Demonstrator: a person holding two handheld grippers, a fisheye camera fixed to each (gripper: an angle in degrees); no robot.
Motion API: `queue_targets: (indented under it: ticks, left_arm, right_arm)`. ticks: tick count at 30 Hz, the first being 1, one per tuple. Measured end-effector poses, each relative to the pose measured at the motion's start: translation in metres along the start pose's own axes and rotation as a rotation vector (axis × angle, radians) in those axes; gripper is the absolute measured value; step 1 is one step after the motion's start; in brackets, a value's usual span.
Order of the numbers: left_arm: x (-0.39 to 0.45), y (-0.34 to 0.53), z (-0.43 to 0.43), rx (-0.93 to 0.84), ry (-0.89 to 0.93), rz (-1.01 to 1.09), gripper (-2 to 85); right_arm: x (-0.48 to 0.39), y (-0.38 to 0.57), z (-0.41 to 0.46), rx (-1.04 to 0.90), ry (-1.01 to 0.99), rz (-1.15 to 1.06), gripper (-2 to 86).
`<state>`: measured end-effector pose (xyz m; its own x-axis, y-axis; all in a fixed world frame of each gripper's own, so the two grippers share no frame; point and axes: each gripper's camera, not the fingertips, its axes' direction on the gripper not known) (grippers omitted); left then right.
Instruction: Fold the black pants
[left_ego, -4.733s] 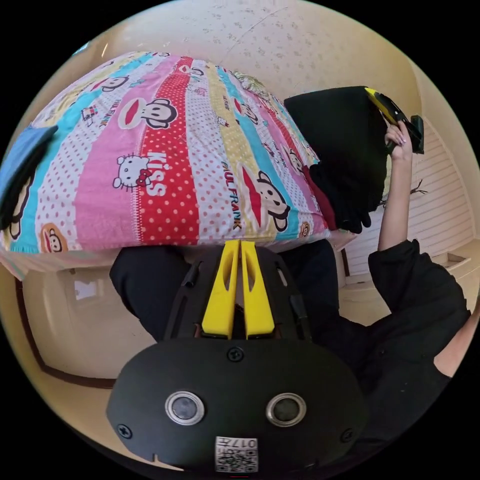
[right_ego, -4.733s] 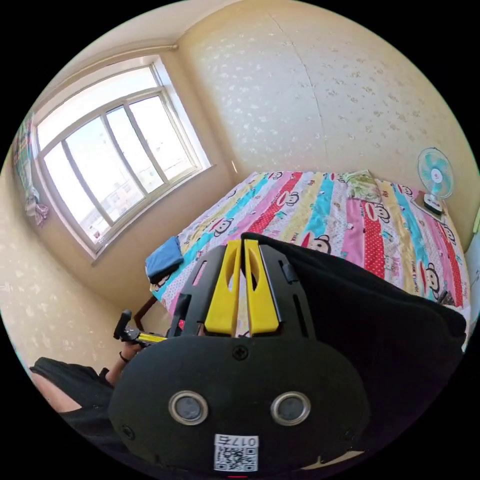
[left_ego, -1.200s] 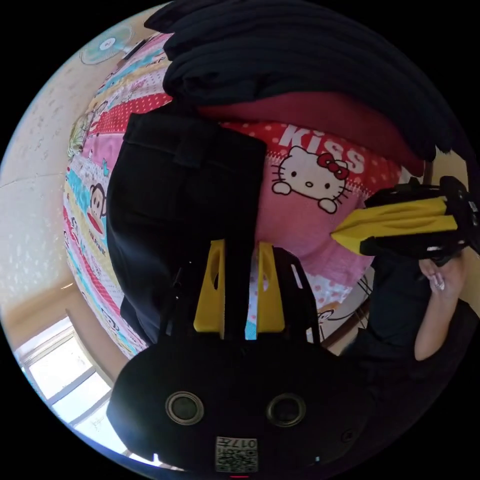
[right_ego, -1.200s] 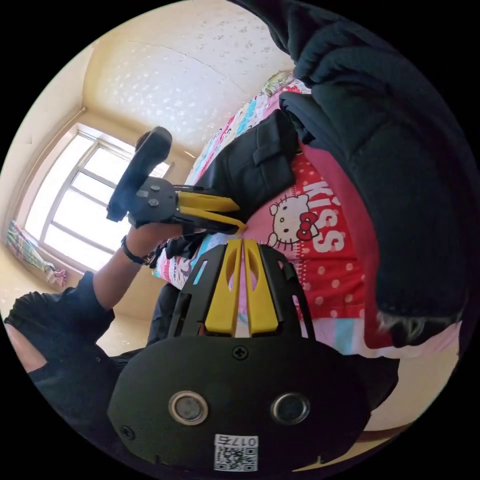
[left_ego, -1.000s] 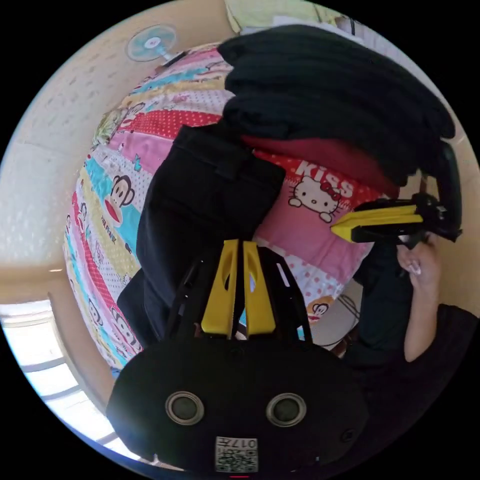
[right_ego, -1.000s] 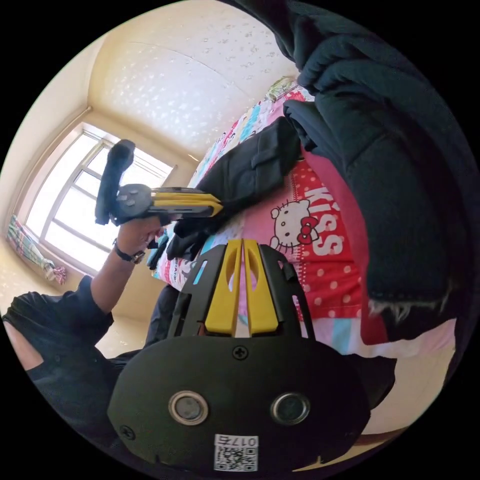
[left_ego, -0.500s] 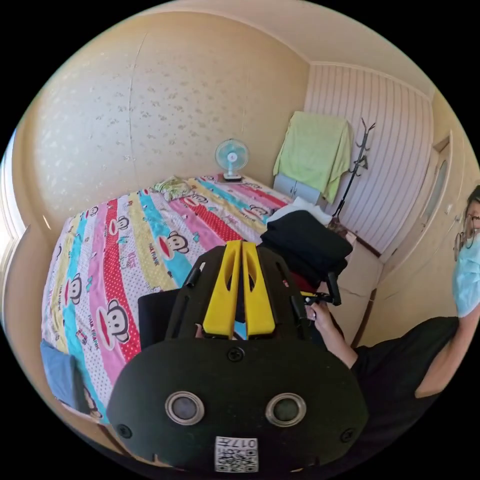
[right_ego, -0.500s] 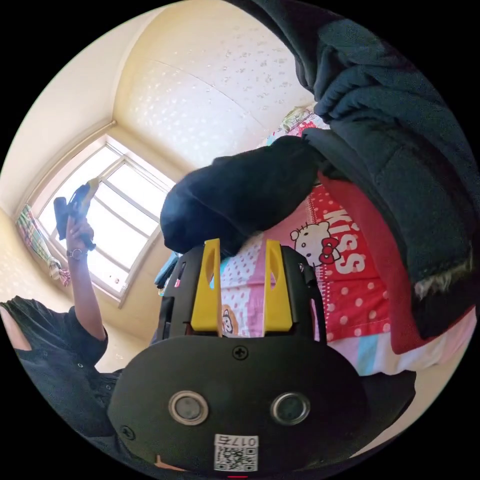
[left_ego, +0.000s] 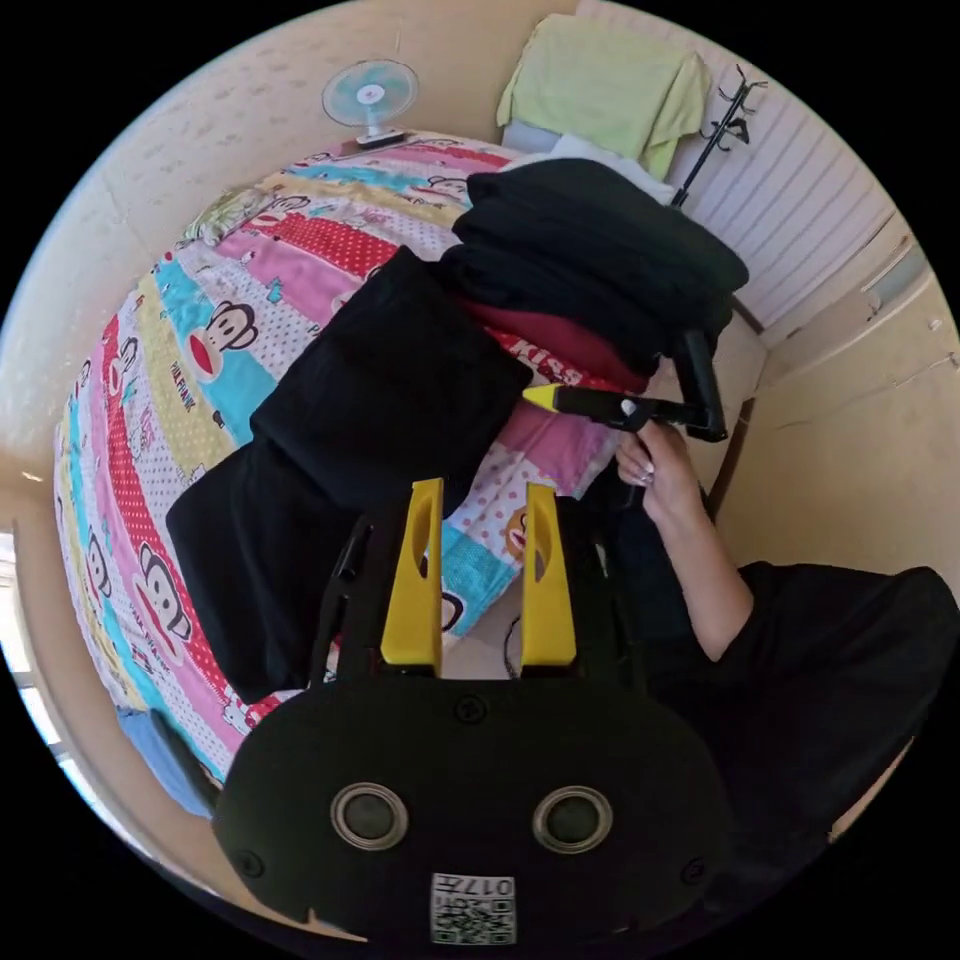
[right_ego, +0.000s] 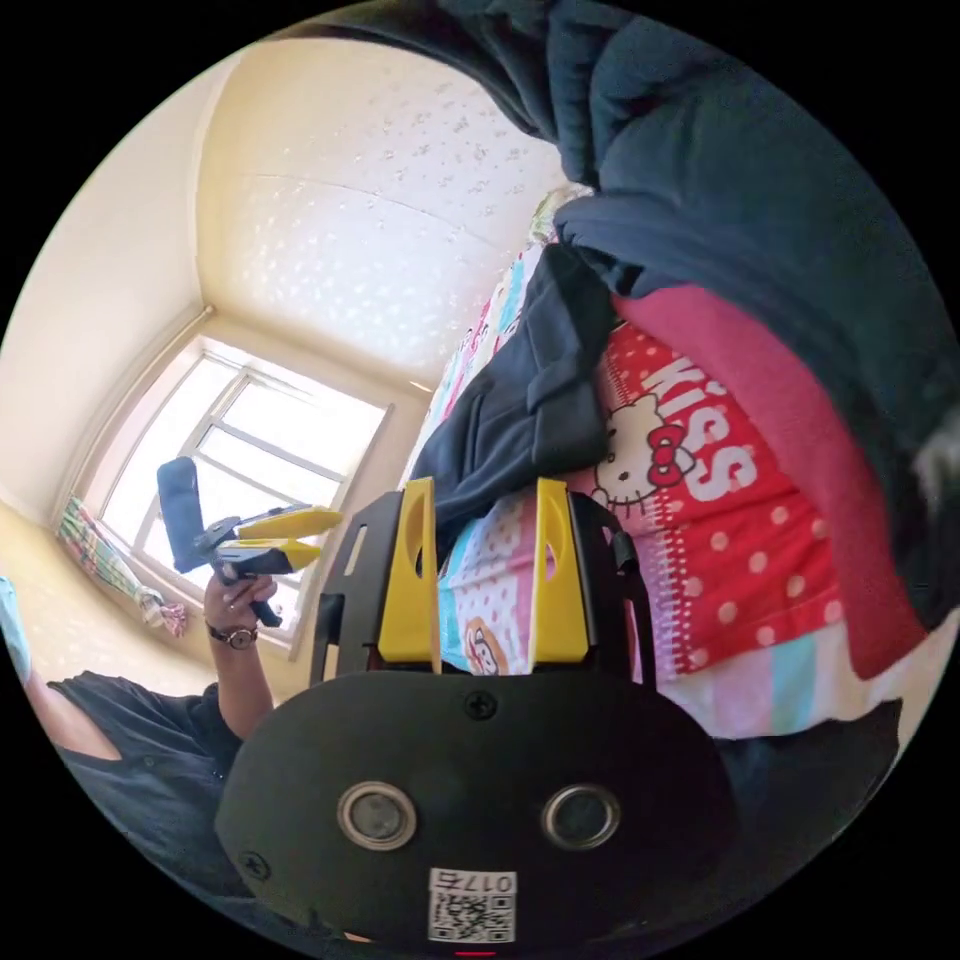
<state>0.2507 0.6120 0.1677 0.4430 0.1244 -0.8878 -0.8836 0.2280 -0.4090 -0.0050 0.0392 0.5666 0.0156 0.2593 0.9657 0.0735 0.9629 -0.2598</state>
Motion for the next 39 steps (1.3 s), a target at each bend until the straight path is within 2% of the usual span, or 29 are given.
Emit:
queue_targets:
  ticks: [6, 11, 13, 15, 18, 21, 23, 26, 32, 37, 39]
  left_arm:
    - [0.052, -0.069, 0.049, -0.176, -0.192, 0.19, 13.8]
    - [0.076, -0.092, 0.087, -0.248, -0.64, 0.318, 9.9]
    - [0.07, -0.095, 0.089, -0.267, -0.649, 0.332, 8.3]
    - [0.053, -0.098, 0.076, -0.261, -0.577, 0.302, 6.3]
    - [0.004, -0.091, 0.013, -0.137, -0.299, 0.159, 3.9]
    - [-0.064, -0.056, -0.083, 0.105, 0.016, -0.009, 2.7]
    - [-0.119, -0.004, -0.156, 0.385, 0.311, -0.133, 1.5]
    - [-0.162, 0.055, -0.213, 0.624, 0.563, -0.126, 0.1]
    - [-0.212, 0.151, -0.283, 0.938, 0.867, -0.089, -0.7]
    - [-0.213, 0.195, -0.34, 1.04, 0.929, 0.019, -0.5]
    - [-0.212, 0.206, -0.359, 1.07, 0.942, 0.033, -0.5]
  right_arm:
    - [0.014, 0.01, -0.014, 0.029, 0.01, 0.023, 14.7]
    - [0.012, 0.017, -0.023, 0.073, -0.094, -0.005, 15.0]
    - [0.012, 0.022, -0.025, 0.078, -0.103, -0.006, 15.0]
    - [0.011, 0.03, -0.029, 0.075, -0.1, -0.008, 15.0]
    - [0.009, 0.041, -0.035, 0.072, -0.104, -0.011, 14.7]
    - [0.007, 0.054, -0.04, 0.075, -0.111, -0.017, 14.3]
    - [0.005, 0.063, -0.044, 0.084, -0.122, -0.025, 14.2]
    - [0.0, 0.079, -0.051, 0.115, -0.15, -0.051, 14.1]
    - [-0.009, 0.119, -0.064, 0.154, -0.156, -0.078, 14.6]
    - [-0.021, 0.154, -0.061, 0.156, -0.234, -0.18, 17.4]
    - [-0.032, 0.177, -0.062, 0.204, -0.355, -0.283, 18.0]
